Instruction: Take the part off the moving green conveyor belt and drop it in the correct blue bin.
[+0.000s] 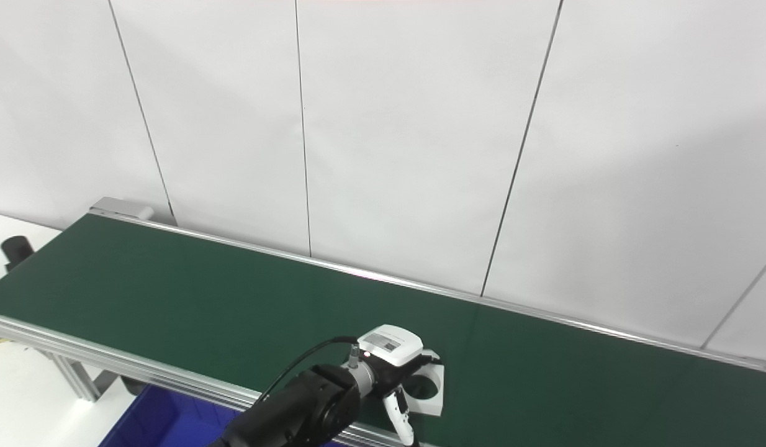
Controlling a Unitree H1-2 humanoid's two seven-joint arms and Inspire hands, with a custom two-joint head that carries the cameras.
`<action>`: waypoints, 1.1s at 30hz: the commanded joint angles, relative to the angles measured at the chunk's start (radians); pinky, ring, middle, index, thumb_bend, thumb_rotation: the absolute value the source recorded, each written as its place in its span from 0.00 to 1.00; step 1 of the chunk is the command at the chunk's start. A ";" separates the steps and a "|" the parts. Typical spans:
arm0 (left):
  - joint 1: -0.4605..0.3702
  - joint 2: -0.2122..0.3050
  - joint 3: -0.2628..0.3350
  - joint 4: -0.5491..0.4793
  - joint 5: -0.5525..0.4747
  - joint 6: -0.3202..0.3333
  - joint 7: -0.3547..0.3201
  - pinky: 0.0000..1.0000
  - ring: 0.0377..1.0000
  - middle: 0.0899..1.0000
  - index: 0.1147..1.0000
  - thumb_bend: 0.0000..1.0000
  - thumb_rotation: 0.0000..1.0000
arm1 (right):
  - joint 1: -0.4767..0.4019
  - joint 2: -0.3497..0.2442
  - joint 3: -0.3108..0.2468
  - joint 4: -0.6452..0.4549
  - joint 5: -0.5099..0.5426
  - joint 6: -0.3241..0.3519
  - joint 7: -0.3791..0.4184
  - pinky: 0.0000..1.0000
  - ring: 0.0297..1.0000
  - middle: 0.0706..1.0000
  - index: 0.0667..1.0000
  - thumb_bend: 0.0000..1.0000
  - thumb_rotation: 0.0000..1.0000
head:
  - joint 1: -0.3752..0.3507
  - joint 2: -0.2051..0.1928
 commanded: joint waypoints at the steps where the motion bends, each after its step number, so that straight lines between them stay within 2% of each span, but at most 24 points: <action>1: -0.026 -0.008 -0.013 0.025 0.022 -0.016 0.072 0.80 0.80 0.80 0.81 0.99 0.32 | 0.001 0.014 0.005 -0.038 0.001 -0.029 -0.014 0.68 0.77 0.82 0.89 0.57 0.16 | -0.001 0.002; 2: -0.025 -0.008 -0.016 0.036 0.028 -0.023 0.102 0.73 0.73 0.75 0.75 0.93 0.27 | 0.002 0.014 0.005 -0.038 0.000 -0.032 -0.015 0.68 0.77 0.81 0.89 0.57 0.16 | -0.001 0.002; 3: -0.021 -0.008 -0.013 0.066 0.027 -0.048 0.176 0.70 0.71 0.73 0.74 0.91 0.25 | 0.004 0.016 0.005 -0.041 -0.002 -0.030 -0.016 0.68 0.77 0.81 0.89 0.57 0.16 | -0.010 0.005; 4: -0.018 -0.008 -0.012 0.088 0.025 -0.066 0.230 0.59 0.59 0.61 0.53 0.65 0.12 | 0.005 0.018 0.005 -0.044 -0.004 -0.029 -0.017 0.67 0.77 0.81 0.89 0.57 0.16 | -0.010 0.005; 5: -0.017 -0.005 -0.009 0.117 0.016 -0.096 0.286 0.58 0.58 0.59 0.51 0.62 0.11 | 0.007 0.020 0.006 -0.047 -0.003 -0.024 -0.017 0.67 0.77 0.81 0.89 0.57 0.17 | -0.015 0.008; 7: -0.020 0.000 -0.009 0.163 0.009 -0.136 0.358 0.51 0.49 0.46 0.45 0.54 0.02 | 0.010 0.020 0.006 -0.053 -0.002 -0.019 -0.015 0.67 0.77 0.82 0.89 0.57 0.19 | -0.017 0.011; 9: -0.023 0.004 -0.010 0.179 0.006 -0.149 0.376 0.50 0.46 0.42 0.45 0.53 0.00 | 0.012 0.021 0.006 -0.054 0.000 -0.021 -0.014 0.68 0.77 0.82 0.89 0.57 0.19 | -0.017 0.010; 13: -0.028 0.012 -0.013 0.192 -0.001 -0.167 0.381 0.55 0.48 0.44 0.42 0.52 0.00 | 0.012 0.018 0.005 -0.051 0.000 -0.031 -0.015 0.68 0.78 0.82 0.89 0.58 0.17 | -0.017 0.016; 18: -0.030 0.019 -0.014 0.199 -0.006 -0.180 0.398 0.54 0.46 0.41 0.45 0.52 0.00 | 0.011 0.020 0.004 -0.051 0.004 -0.030 -0.012 0.68 0.77 0.81 0.89 0.58 0.19 | -0.017 0.016; 33: -0.020 0.025 -0.001 0.171 -0.022 -0.196 0.407 0.51 0.43 0.39 0.46 0.52 0.00 | 0.014 0.021 0.004 -0.055 0.002 -0.030 -0.013 0.67 0.77 0.81 0.90 0.59 0.18 | -0.037 0.029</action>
